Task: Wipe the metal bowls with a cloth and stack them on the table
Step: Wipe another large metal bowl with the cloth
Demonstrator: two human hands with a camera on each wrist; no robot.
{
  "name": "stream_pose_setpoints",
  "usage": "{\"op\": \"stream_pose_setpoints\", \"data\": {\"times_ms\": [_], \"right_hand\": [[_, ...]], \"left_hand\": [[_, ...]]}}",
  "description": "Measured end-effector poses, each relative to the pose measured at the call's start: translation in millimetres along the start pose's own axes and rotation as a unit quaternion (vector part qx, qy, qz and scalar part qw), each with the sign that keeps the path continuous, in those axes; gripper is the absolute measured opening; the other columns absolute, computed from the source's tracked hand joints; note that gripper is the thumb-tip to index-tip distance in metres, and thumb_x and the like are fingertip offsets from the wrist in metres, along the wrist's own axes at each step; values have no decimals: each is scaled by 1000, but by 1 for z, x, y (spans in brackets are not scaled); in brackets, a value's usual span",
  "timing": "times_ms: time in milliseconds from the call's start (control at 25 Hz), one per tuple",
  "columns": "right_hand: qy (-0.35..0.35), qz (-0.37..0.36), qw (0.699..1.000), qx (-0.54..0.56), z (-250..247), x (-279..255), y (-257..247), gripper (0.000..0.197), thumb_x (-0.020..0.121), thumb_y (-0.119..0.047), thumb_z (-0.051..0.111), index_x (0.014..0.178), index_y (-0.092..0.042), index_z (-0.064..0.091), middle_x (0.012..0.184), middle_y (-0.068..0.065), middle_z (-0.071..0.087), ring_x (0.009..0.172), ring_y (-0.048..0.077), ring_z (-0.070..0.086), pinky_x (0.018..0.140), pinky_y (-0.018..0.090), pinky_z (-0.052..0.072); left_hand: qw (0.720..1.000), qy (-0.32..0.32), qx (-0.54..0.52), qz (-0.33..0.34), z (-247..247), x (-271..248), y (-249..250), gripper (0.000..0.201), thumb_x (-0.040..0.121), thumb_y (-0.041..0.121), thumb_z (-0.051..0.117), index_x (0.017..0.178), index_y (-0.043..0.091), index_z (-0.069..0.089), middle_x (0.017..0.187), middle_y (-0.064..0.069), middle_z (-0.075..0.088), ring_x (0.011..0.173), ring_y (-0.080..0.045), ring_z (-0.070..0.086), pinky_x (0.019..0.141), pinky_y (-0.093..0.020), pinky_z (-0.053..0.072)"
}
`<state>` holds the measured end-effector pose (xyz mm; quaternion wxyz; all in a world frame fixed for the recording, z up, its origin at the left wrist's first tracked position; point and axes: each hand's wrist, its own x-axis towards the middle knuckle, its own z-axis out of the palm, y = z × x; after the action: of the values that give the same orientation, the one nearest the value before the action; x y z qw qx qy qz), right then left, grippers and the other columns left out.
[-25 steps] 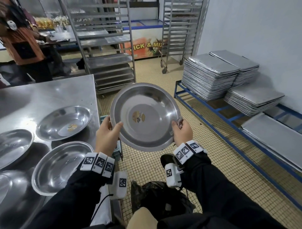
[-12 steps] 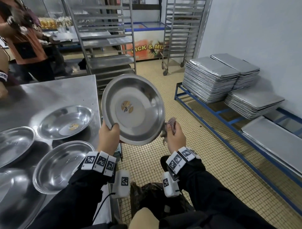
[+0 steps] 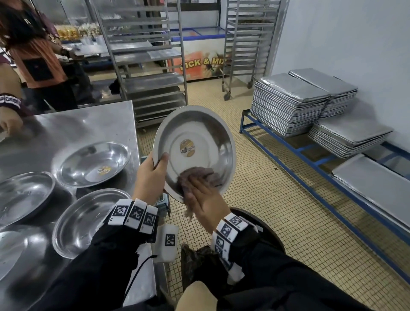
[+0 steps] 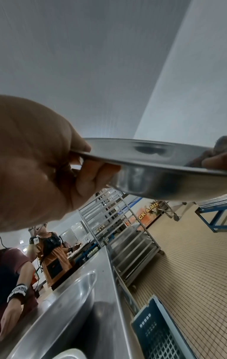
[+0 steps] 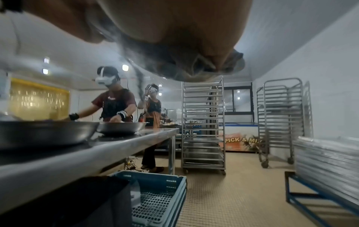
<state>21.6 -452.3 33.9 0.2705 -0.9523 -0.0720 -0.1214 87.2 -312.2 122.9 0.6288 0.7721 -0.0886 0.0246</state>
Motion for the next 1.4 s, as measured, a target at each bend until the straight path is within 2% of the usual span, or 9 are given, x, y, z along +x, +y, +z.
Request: {"op": "stream_pose_setpoints", "data": {"times_ms": [120, 360, 600, 680, 760, 880, 1080, 1240, 1400], "right_hand": [[-22, 45, 992, -116, -12, 3, 28, 78, 92, -55, -12, 148, -20, 30, 155, 3, 27, 145, 18, 15, 117, 31, -2], [-1, 21, 998, 55, 2, 0, -20, 52, 102, -44, 14, 145, -26, 36, 151, -2, 34, 143, 11, 21, 119, 37, 11], [4, 153, 979, -136, -23, 10, 50, 52, 101, -39, 11, 150, -23, 14, 159, 2, 7, 146, 22, -6, 117, 47, -5], [79, 164, 980, -78, -37, 19, 61, 54, 101, -36, 18, 149, -12, 19, 158, 10, 12, 145, 23, 11, 118, 42, 16], [146, 210, 966, 42, -55, 26, 62, 49, 101, -35, 31, 141, -8, 36, 142, 8, 42, 119, 17, 50, 94, 24, 45], [132, 279, 940, 145, -82, 32, 66, 31, 96, -40, 47, 98, -10, 55, 83, -1, 60, 71, 10, 60, 53, 13, 37], [133, 283, 923, 223, -83, 25, 67, 18, 94, -28, 56, 92, -11, 59, 81, -1, 63, 70, 10, 61, 51, 14, 42], [252, 313, 858, 321, -68, 26, 45, 15, 93, -25, 57, 101, -12, 57, 92, -1, 65, 84, 12, 64, 65, 22, 52], [301, 280, 828, 382, -63, 34, 17, 18, 94, -26, 56, 106, -13, 54, 92, -7, 63, 81, 2, 60, 64, 17, 48]], "left_hand": [[1000, -6, 5, -12, -4, 1, -5, 14, 100, 31, 48, 97, 26, 61, 94, -5, 68, 87, -22, 65, 78, -39, 53], [1000, 11, -1, 12, -1, -1, -1, 14, 101, 28, 47, 99, 22, 59, 88, 1, 64, 78, -12, 59, 71, -28, 49], [999, 5, -34, -23, -8, -1, -6, 16, 101, 25, 48, 94, 24, 63, 88, -2, 67, 81, -17, 62, 74, -31, 51], [997, -5, -55, -61, -8, -2, -12, 17, 100, 25, 50, 92, 22, 65, 87, -4, 69, 83, -21, 65, 78, -35, 53], [992, -20, -78, -96, -10, -2, -16, 18, 99, 25, 52, 93, 18, 68, 82, -4, 71, 78, -23, 67, 74, -36, 54], [985, -54, -111, -120, -17, 2, -19, 17, 98, 24, 54, 97, 14, 68, 74, -1, 72, 69, -20, 67, 64, -31, 51], [986, -41, -118, -108, -19, 7, -19, 15, 94, 19, 59, 107, 14, 63, 74, 1, 70, 69, -21, 66, 60, -27, 52], [991, -50, -113, -48, -4, -3, -11, 55, 90, 8, 63, 137, 17, 38, 106, -3, 66, 82, -10, 71, 65, -21, 56], [991, -76, -106, -27, 15, -18, -7, 54, 90, 14, 65, 135, 23, 37, 113, 6, 61, 102, -3, 63, 95, -29, 52]]}}
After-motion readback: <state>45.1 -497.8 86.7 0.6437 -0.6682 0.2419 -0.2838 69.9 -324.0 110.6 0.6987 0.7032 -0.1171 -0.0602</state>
